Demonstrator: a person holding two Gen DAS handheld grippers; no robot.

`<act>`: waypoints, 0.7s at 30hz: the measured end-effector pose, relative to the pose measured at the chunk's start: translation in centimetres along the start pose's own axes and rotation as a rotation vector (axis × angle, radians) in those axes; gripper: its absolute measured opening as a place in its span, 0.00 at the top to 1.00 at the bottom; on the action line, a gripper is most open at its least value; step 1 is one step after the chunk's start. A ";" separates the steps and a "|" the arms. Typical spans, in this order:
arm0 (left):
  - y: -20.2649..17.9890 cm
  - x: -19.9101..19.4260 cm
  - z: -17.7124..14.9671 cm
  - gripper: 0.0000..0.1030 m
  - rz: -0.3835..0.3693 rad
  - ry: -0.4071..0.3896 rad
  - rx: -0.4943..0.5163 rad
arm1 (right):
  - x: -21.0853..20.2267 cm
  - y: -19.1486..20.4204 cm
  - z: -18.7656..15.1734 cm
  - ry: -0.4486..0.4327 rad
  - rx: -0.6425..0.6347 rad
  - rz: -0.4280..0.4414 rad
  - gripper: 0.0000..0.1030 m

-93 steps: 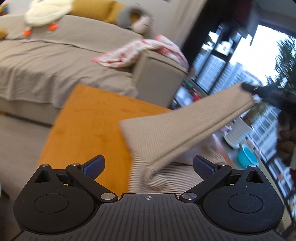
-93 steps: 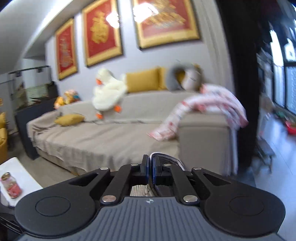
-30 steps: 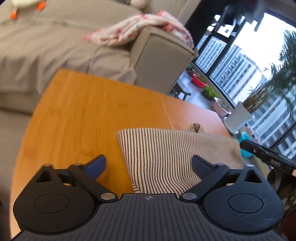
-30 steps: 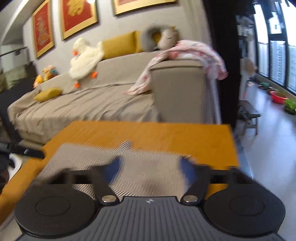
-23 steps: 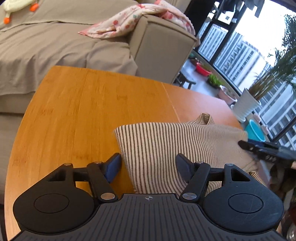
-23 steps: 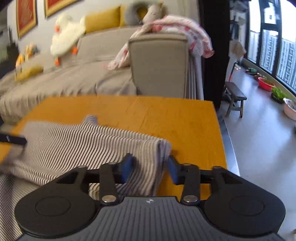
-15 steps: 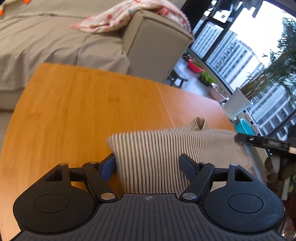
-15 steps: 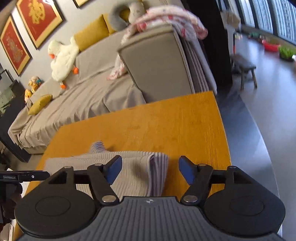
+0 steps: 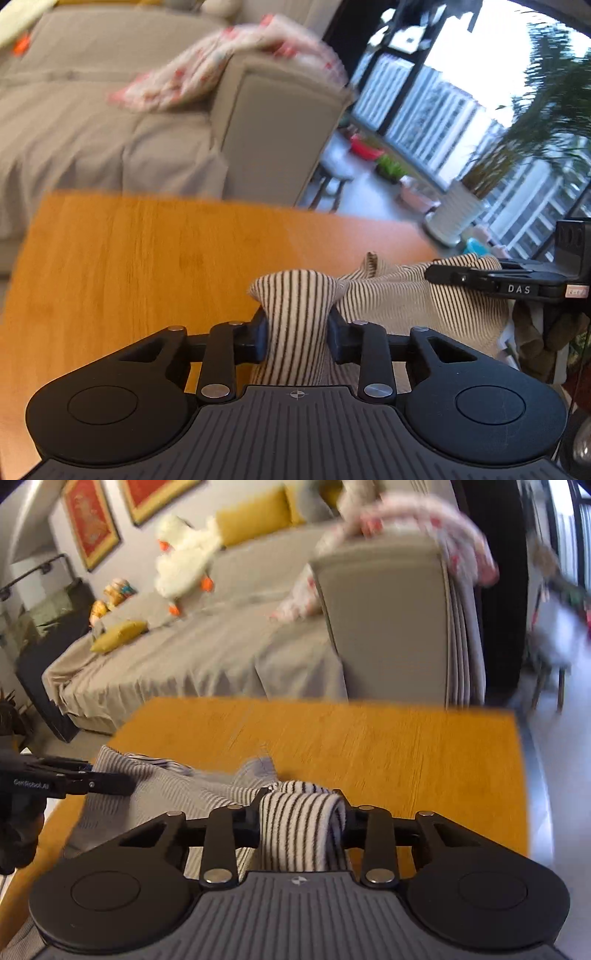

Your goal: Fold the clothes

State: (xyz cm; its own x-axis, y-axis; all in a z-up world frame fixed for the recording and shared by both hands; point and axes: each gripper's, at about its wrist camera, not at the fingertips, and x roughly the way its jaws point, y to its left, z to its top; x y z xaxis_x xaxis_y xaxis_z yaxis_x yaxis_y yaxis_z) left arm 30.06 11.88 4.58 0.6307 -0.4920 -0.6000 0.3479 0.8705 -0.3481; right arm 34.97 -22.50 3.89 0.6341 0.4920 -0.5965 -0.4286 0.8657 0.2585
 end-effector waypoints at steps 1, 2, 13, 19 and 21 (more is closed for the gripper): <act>-0.6 -1.2 0.2 0.68 -0.010 -0.024 0.022 | -1.6 0.8 0.2 -0.033 -0.030 0.010 0.69; -1.1 -2.5 -0.4 0.68 -0.014 -0.032 0.043 | -3.3 1.8 0.3 -0.067 -0.075 0.018 0.69; -3.4 -13.3 -8.1 0.65 0.016 0.017 0.126 | -13.9 10.7 -9.1 0.019 -0.358 0.066 0.72; -3.1 -17.4 -8.9 0.32 -0.017 -0.005 0.032 | -14.6 13.5 -15.1 0.132 -0.437 0.034 0.73; -3.2 -18.2 -8.3 0.27 -0.036 -0.032 -0.009 | -14.9 13.8 -15.9 0.145 -0.458 0.017 0.73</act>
State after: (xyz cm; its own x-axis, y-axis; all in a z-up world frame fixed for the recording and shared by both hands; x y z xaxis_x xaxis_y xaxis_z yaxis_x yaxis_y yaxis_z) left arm 11.72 17.91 10.63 0.6399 -0.5219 -0.5640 0.3646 0.8523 -0.3751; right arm 9.41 -19.36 4.23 0.5425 0.4598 -0.7031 -0.6981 0.7123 -0.0728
